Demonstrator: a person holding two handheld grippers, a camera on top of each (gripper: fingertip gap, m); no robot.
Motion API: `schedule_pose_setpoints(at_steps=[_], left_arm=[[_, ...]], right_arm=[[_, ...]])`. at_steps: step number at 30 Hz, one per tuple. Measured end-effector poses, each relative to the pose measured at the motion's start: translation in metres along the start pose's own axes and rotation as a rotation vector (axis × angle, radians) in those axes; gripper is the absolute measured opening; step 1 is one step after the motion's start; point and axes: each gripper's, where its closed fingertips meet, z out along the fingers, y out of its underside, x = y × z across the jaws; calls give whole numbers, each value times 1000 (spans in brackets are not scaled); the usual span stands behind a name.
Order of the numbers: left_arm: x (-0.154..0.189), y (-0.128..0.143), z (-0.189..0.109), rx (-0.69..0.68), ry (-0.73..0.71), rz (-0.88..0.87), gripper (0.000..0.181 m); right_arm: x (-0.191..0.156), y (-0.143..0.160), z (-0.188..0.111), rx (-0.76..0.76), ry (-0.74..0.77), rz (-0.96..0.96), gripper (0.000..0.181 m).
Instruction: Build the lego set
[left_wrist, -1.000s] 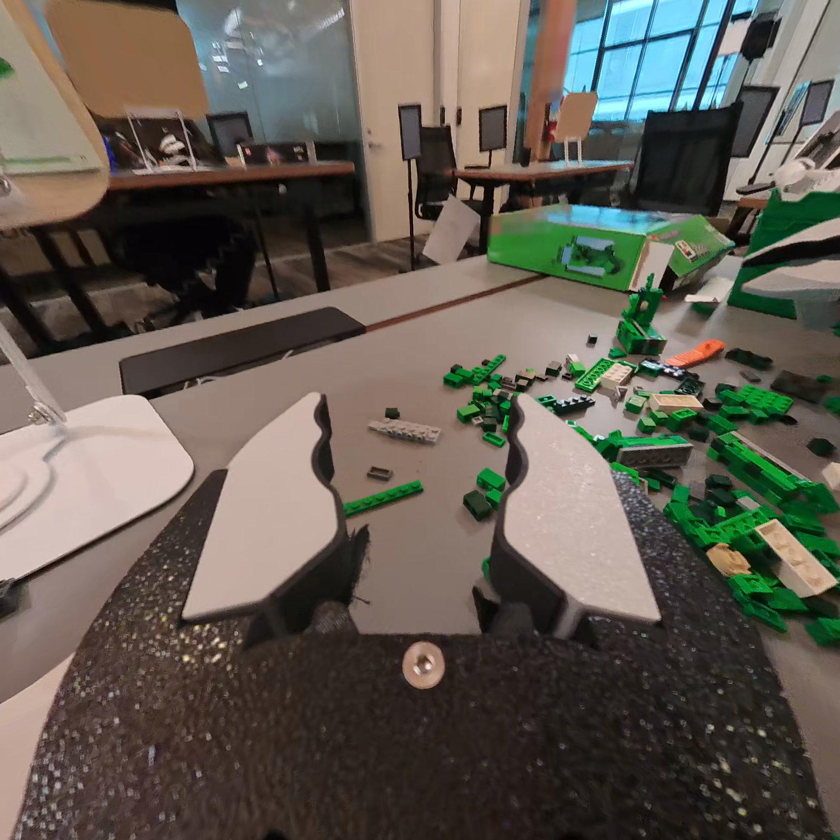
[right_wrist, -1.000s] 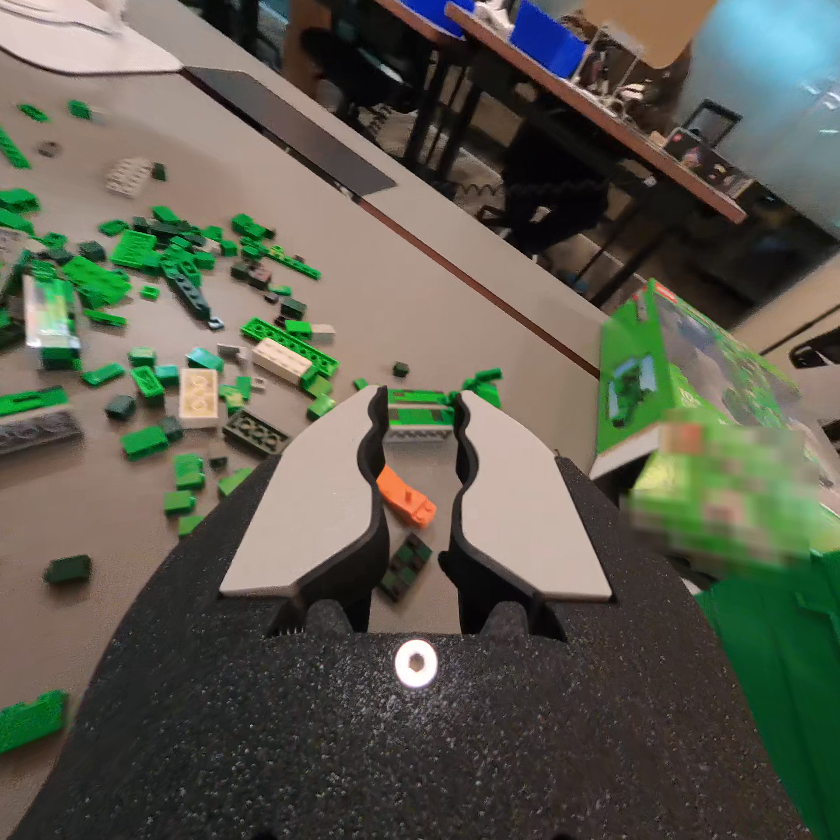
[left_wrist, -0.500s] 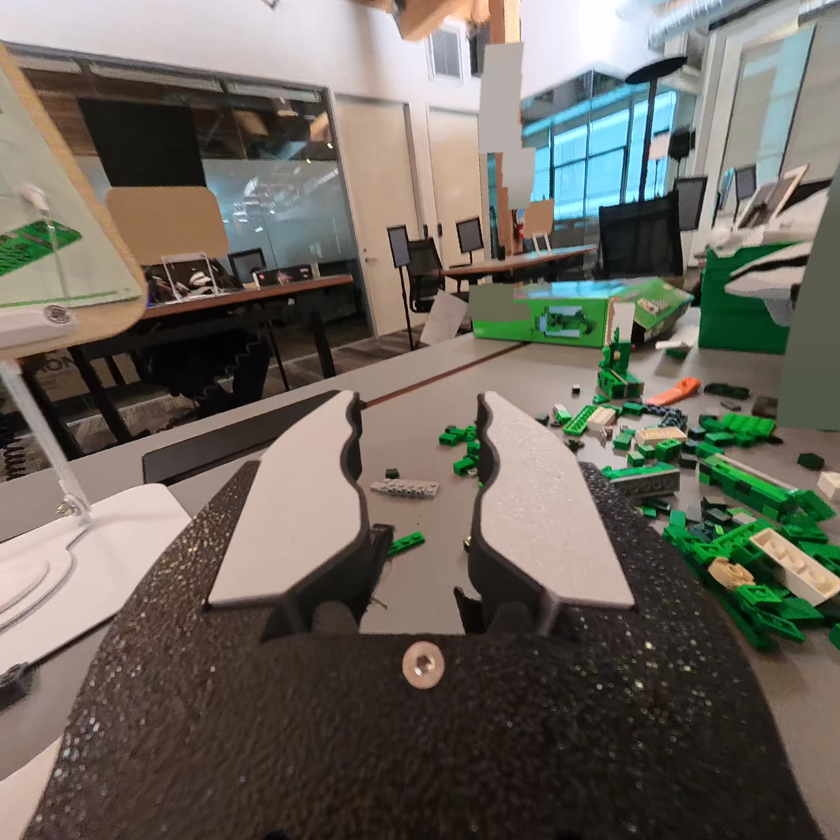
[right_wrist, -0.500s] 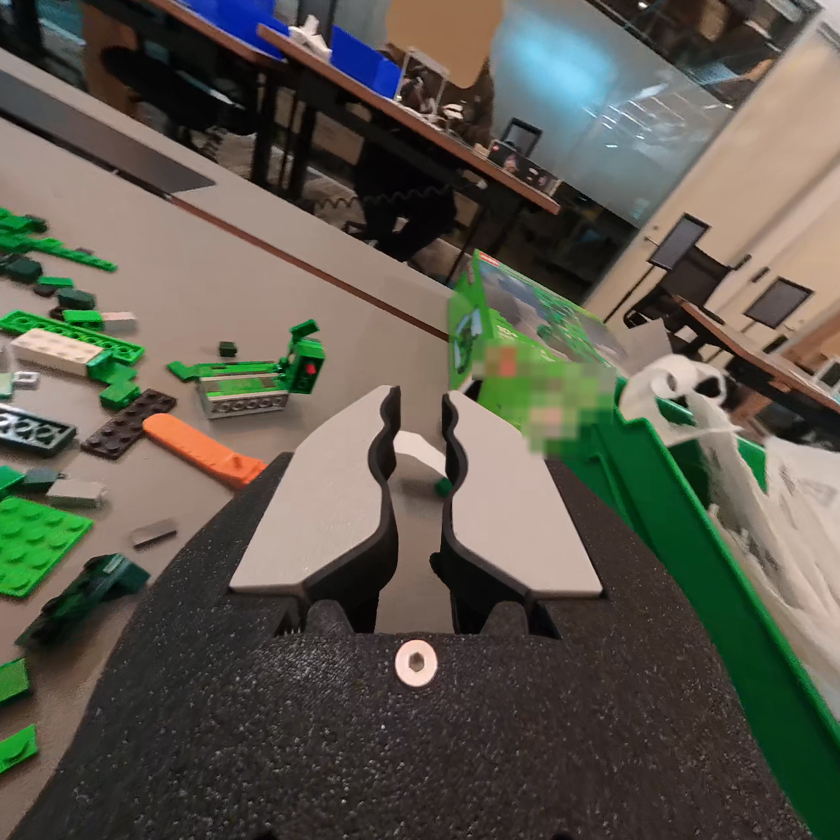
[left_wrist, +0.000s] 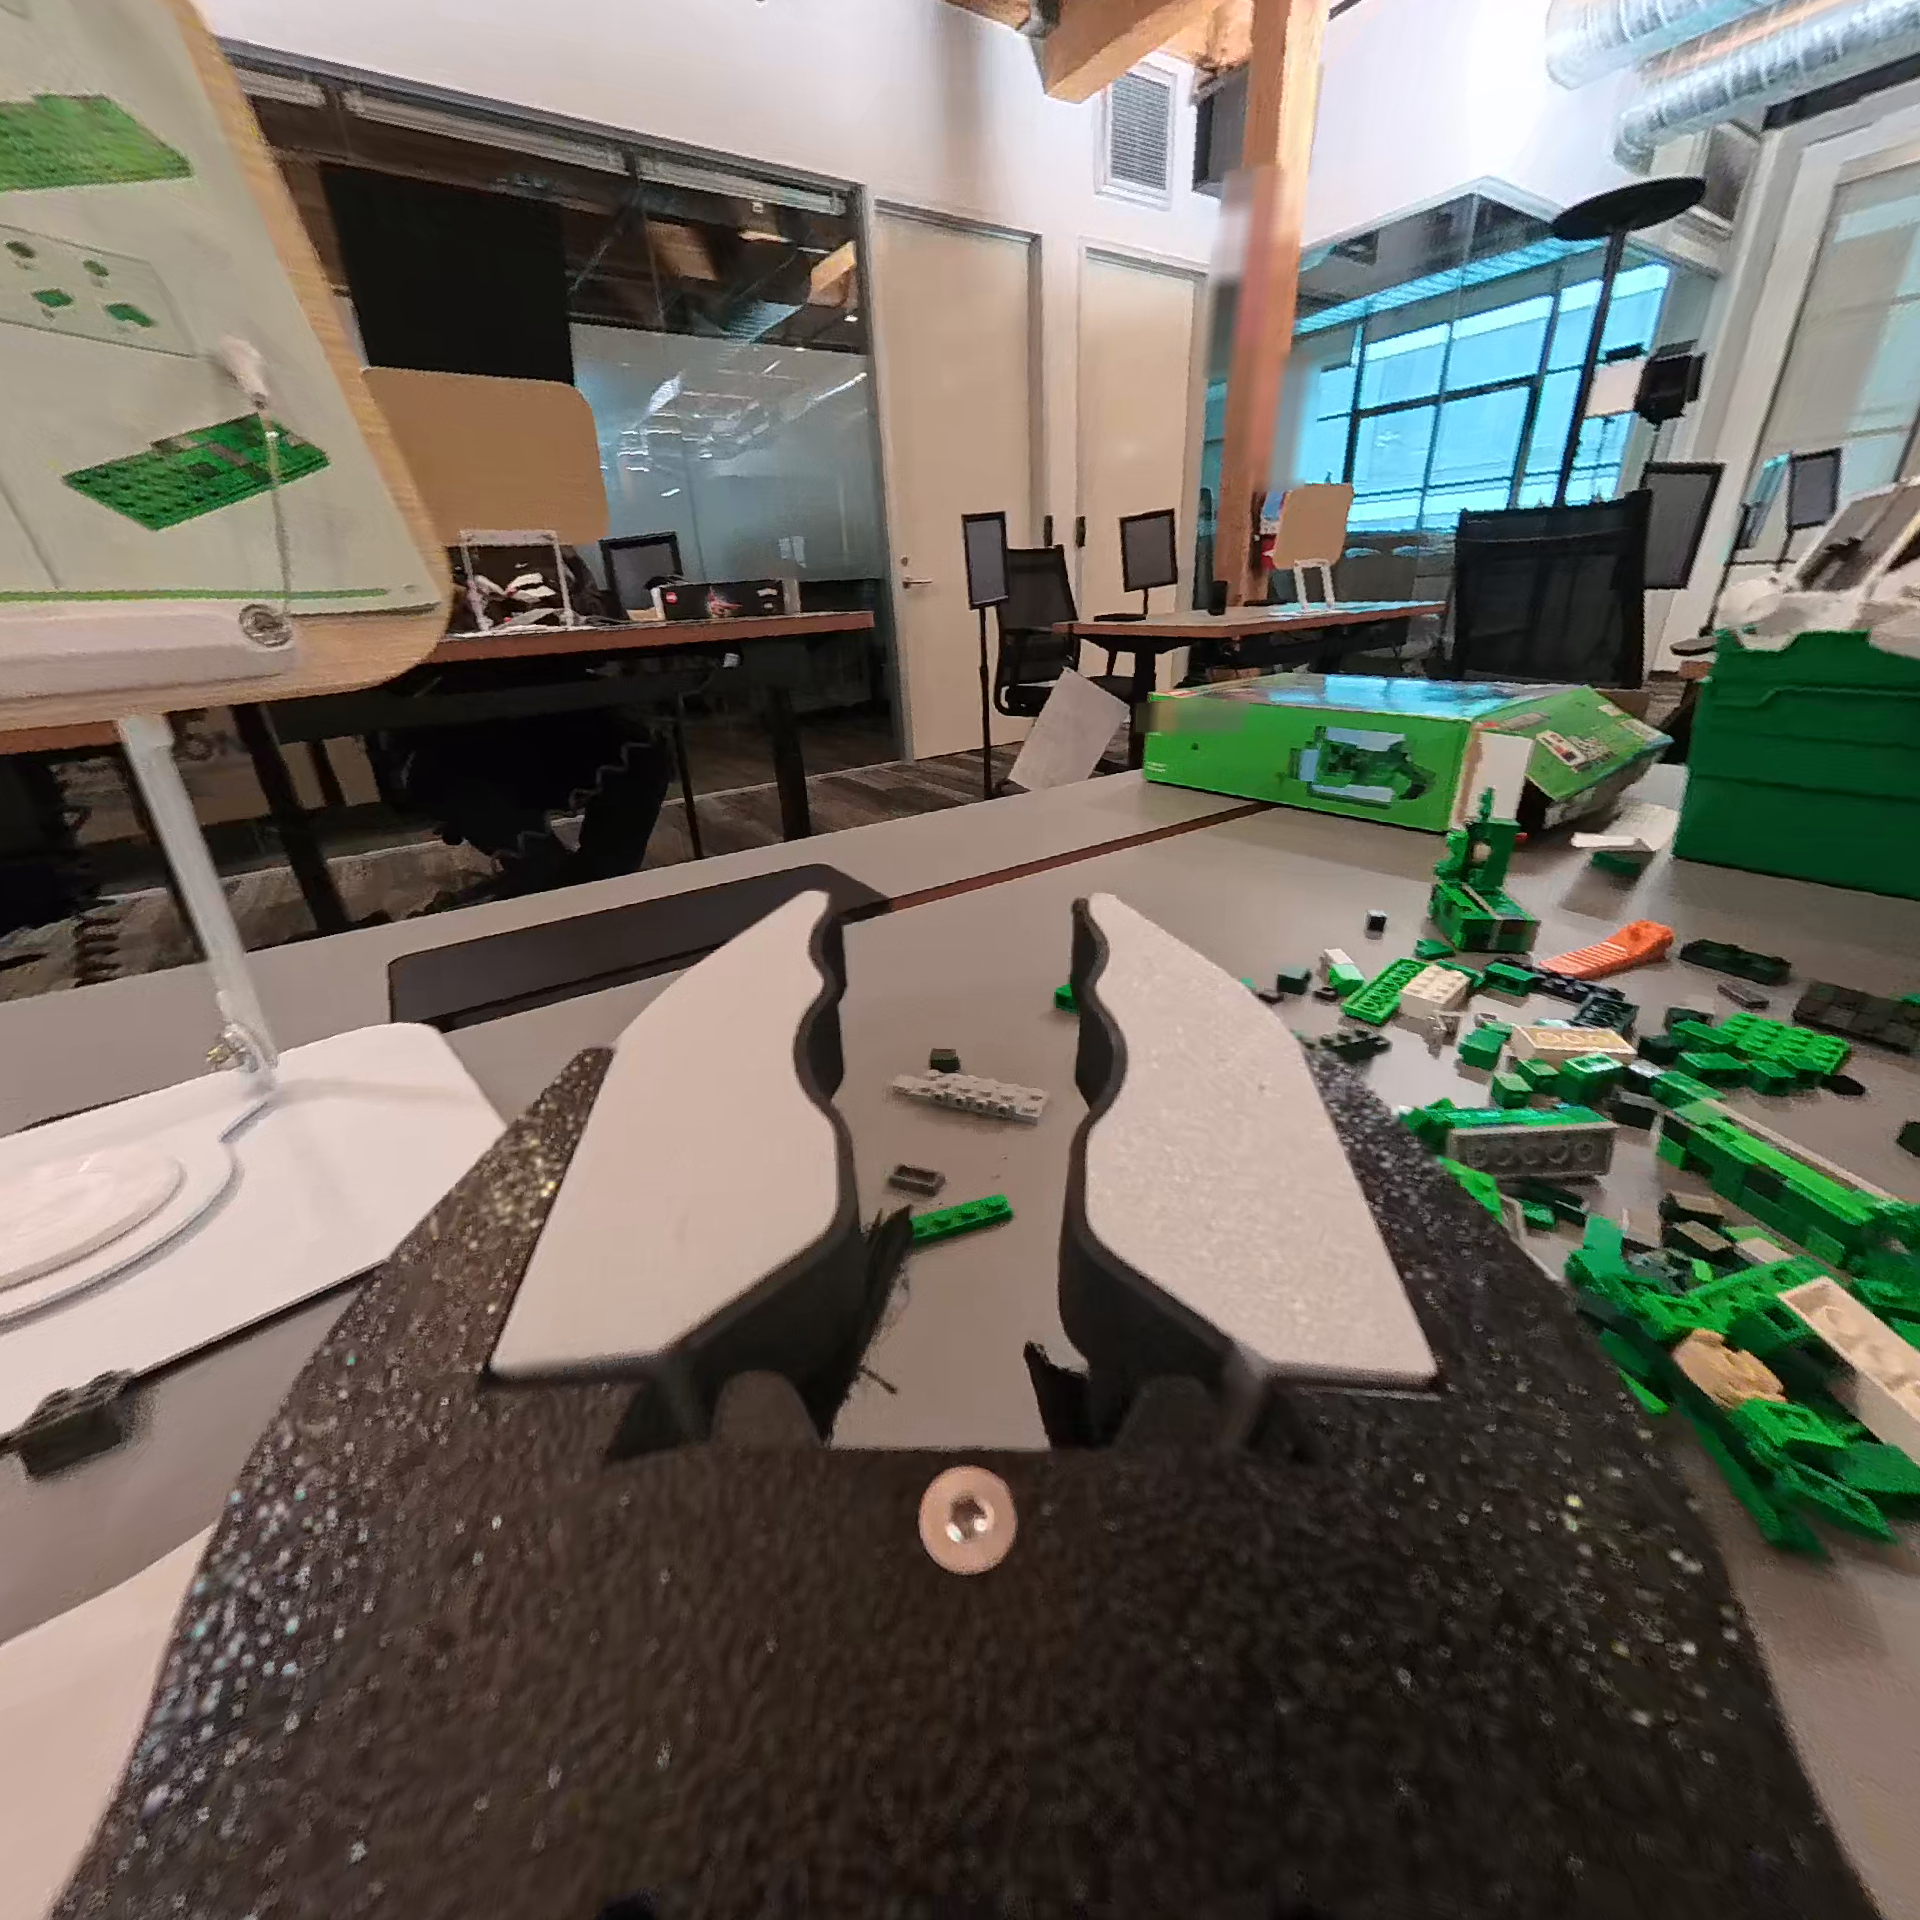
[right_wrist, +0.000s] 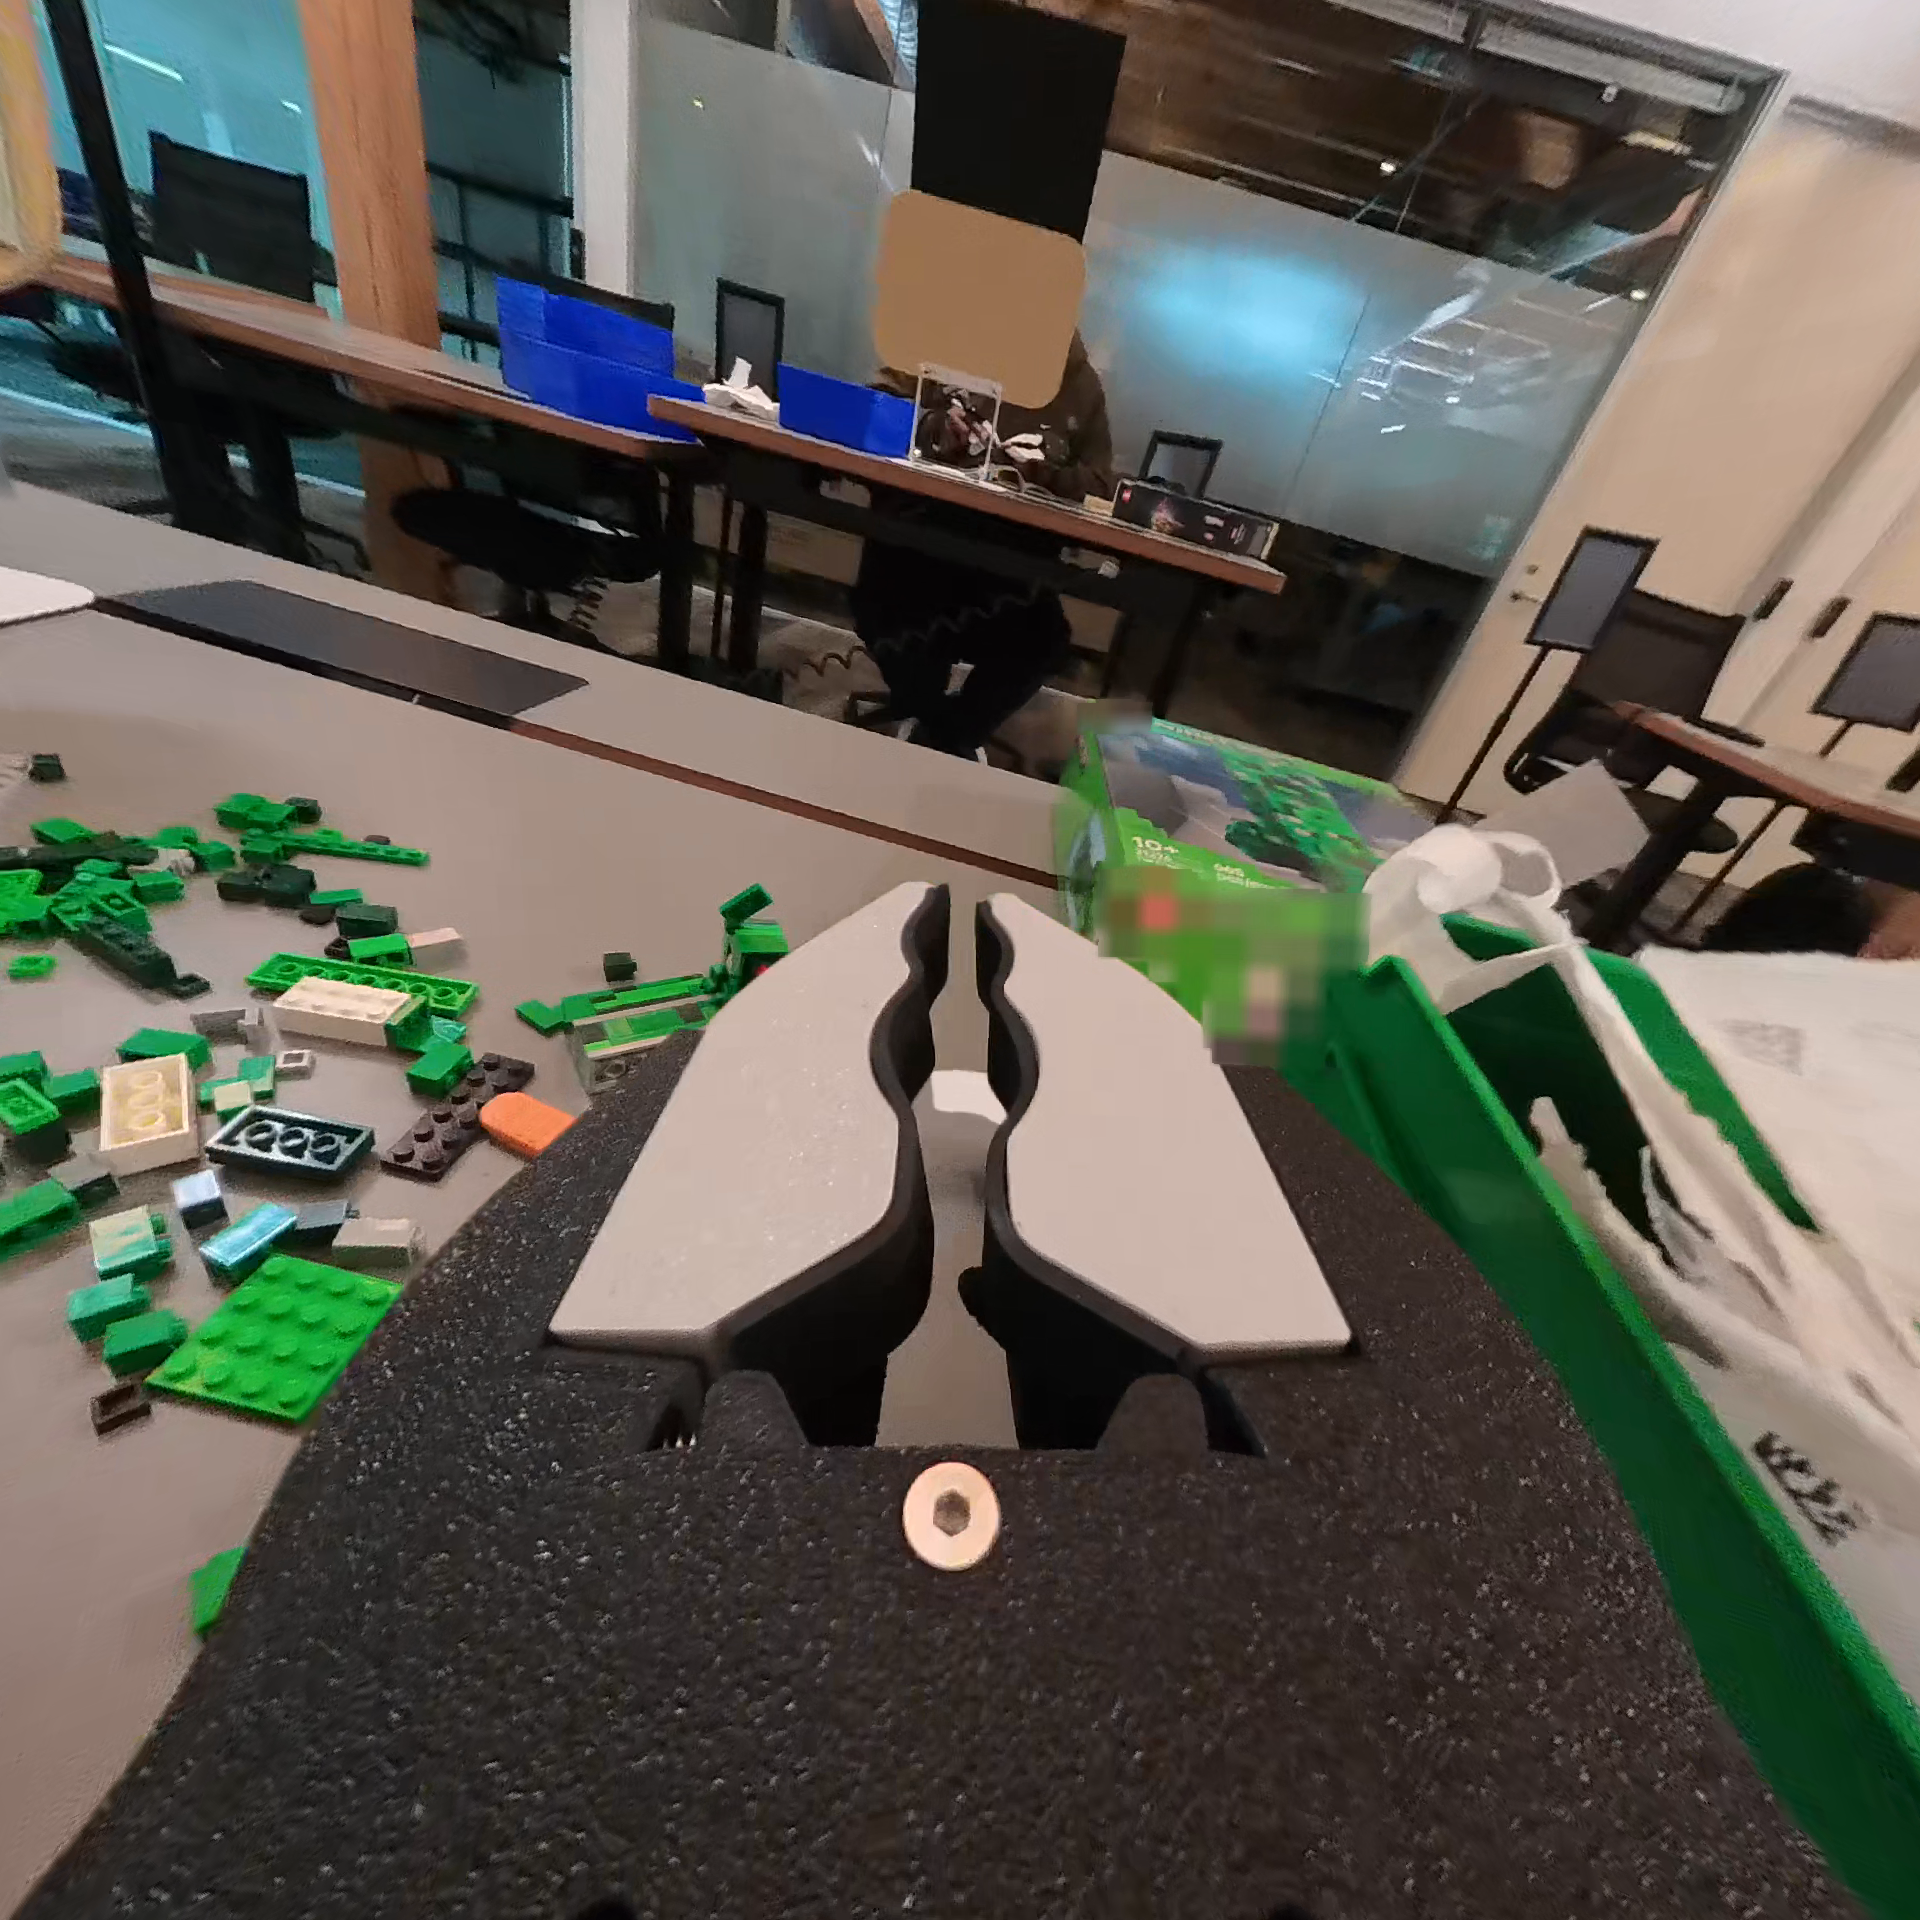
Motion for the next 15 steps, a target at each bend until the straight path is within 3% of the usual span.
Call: schedule_pose_setpoints(at_steps=[6, 10, 15], left_arm=[[-18, -3, -7, 35, -89, -43, 42], [-21, -3, -8, 23, -138, 5, 41], [-22, -5, -12, 21, -202, 113, 25]], right_arm=[[-18, 2, 7, 69, 13, 29, 3], [-43, 4, 11, 84, 34, -165, 0], [-66, 11, 15, 96, 26, -361, 0]])
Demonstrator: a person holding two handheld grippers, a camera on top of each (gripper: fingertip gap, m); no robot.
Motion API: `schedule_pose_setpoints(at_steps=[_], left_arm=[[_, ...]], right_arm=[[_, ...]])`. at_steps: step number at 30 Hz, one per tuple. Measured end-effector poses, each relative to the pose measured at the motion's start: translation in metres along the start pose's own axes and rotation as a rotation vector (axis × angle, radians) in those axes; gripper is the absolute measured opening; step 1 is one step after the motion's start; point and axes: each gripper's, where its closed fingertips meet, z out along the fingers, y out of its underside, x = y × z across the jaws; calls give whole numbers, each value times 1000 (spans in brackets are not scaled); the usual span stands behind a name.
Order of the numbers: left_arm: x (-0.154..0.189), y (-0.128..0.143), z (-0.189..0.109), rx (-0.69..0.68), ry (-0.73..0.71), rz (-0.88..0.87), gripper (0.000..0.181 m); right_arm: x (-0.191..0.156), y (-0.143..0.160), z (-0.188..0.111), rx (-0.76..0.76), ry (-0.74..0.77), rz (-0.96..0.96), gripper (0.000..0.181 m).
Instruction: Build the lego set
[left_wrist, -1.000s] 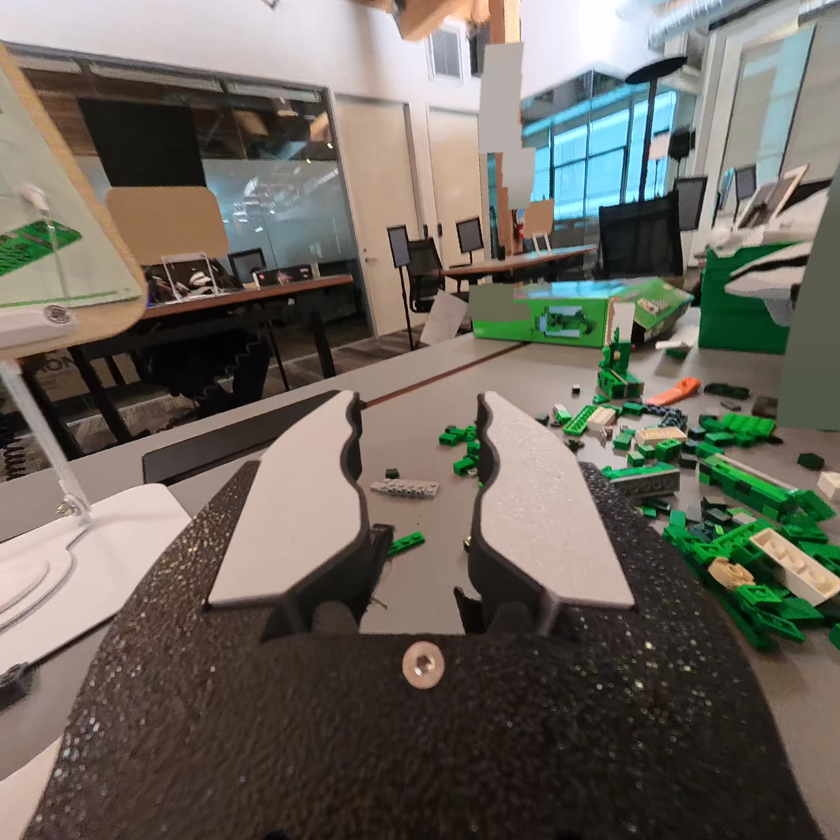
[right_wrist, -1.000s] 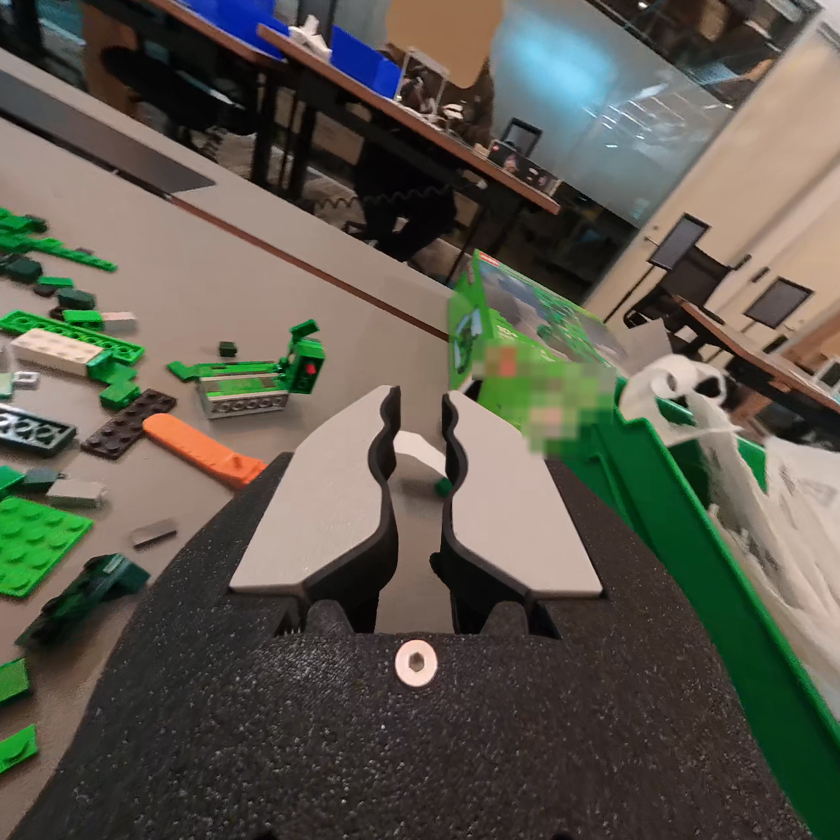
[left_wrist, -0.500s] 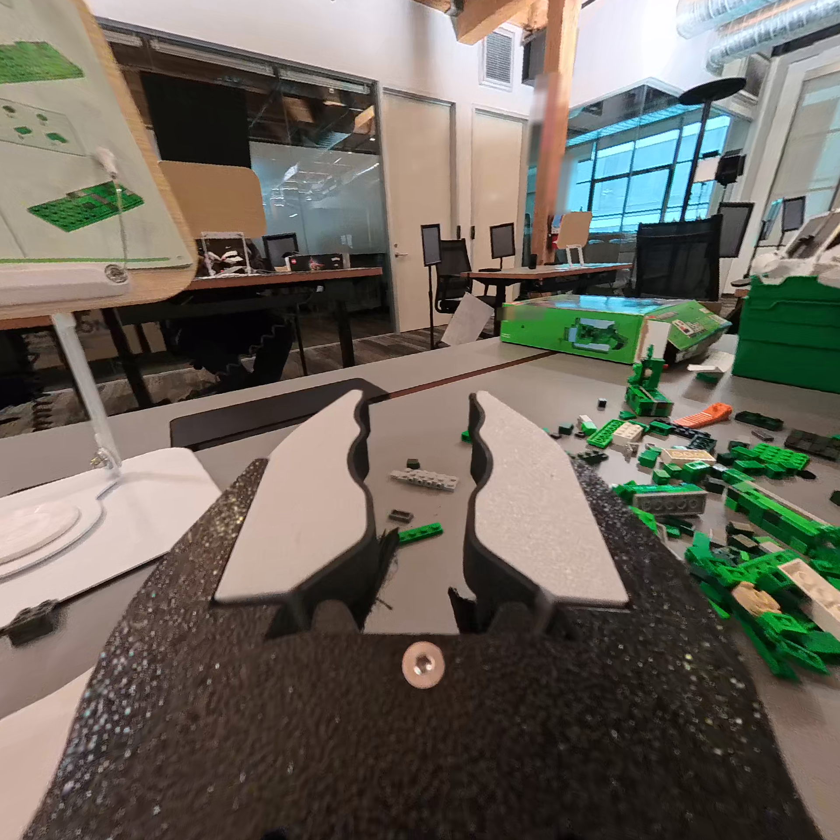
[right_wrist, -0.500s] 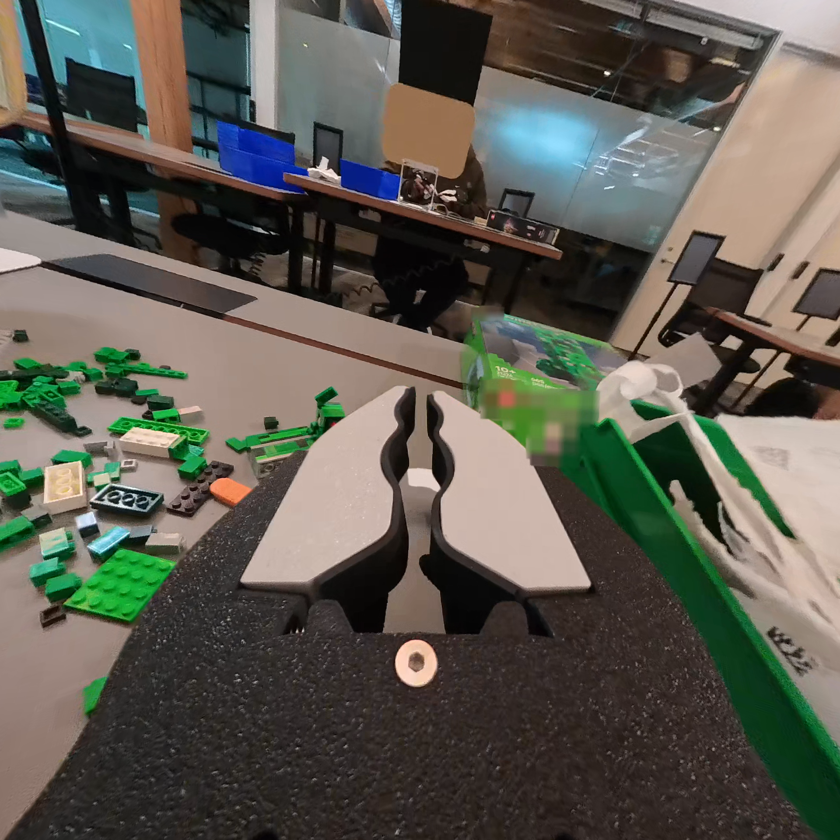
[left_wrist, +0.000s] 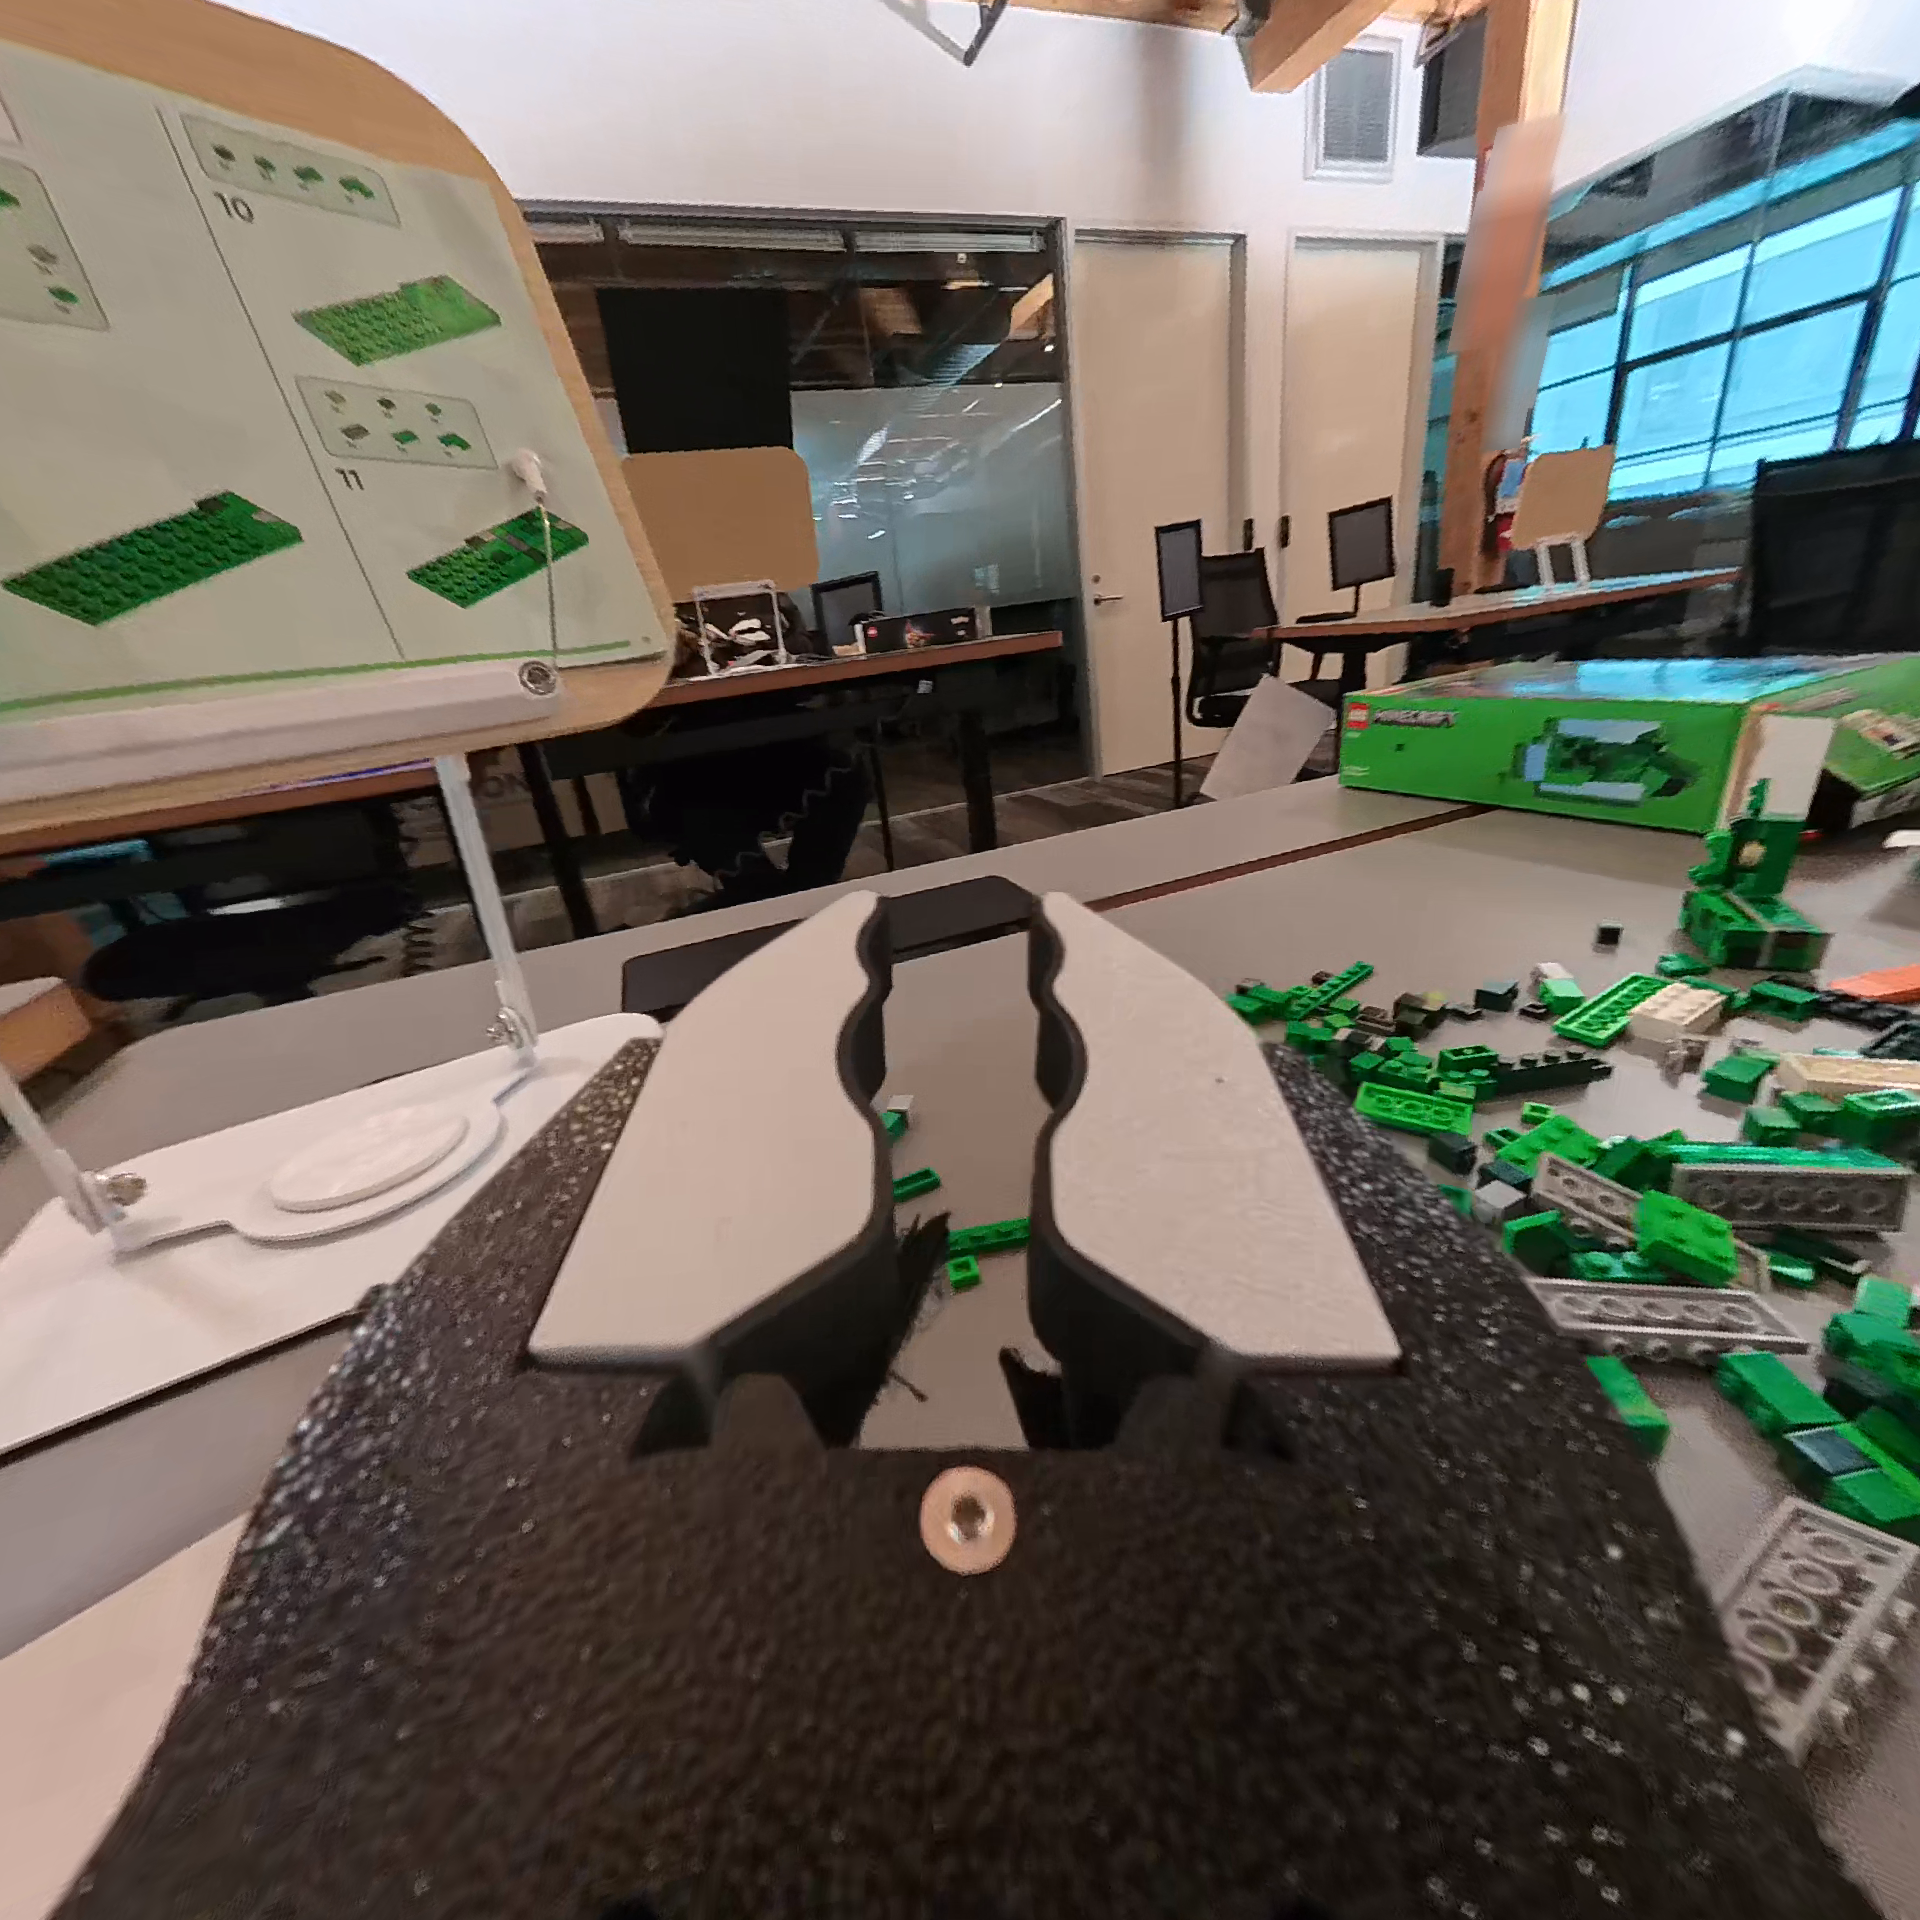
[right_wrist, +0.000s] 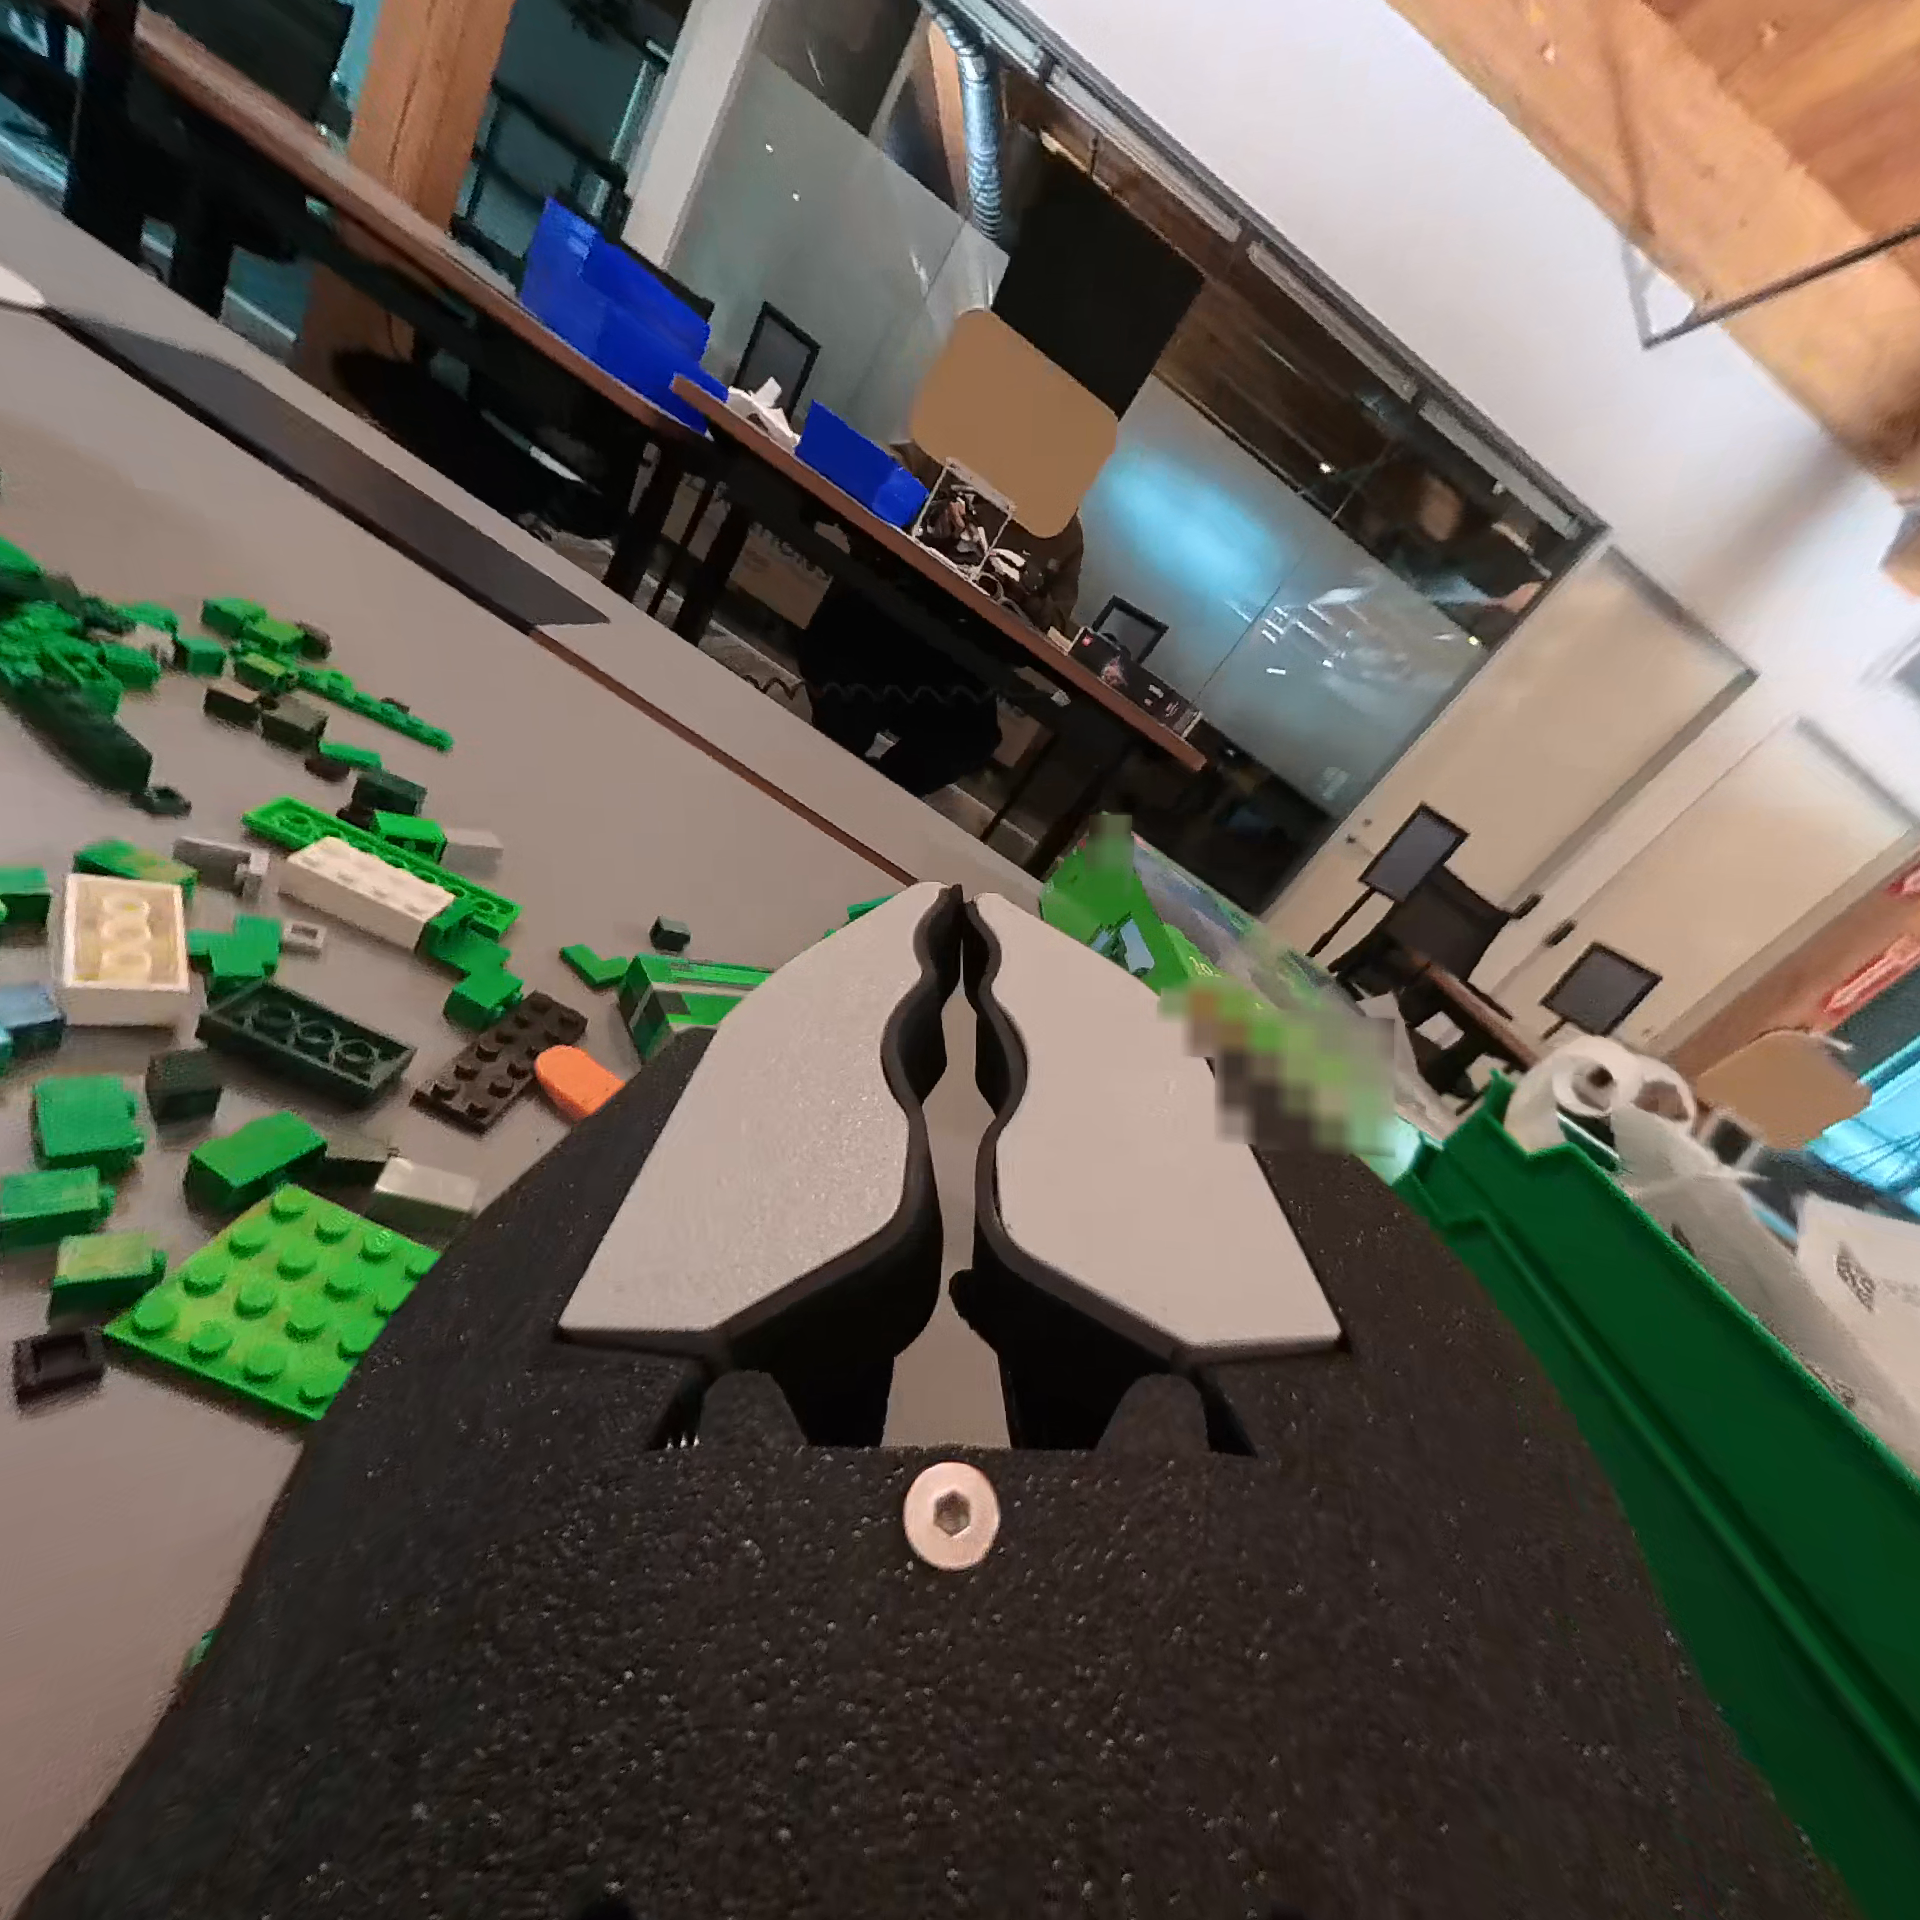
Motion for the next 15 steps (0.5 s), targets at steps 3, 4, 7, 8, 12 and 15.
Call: schedule_pose_setpoints(at_steps=[3, 4, 7, 8, 12, 15], left_arm=[[0, 2, 0, -12, -22, 51, 13], [0, 3, 0, -20, -23, 64, 10], [-2, 5, 0, -36, -43, 86, 0], [-3, 6, 0, -41, -53, 90, 0], [-10, 9, -1, -52, -86, 62, 0], [-10, 8, -1, -48, -74, 49, 0]], right_arm=[[-2, -3, -1, 34, -15, 17, 0], [-3, -5, -1, 48, -20, 12, 0], [-13, -8, -1, 60, -55, -45, 0], [-17, -8, 0, 56, -68, -72, 0], [-25, -6, 3, 42, -96, -130, 0], [-23, -4, 4, 30, -88, -116, 0]])
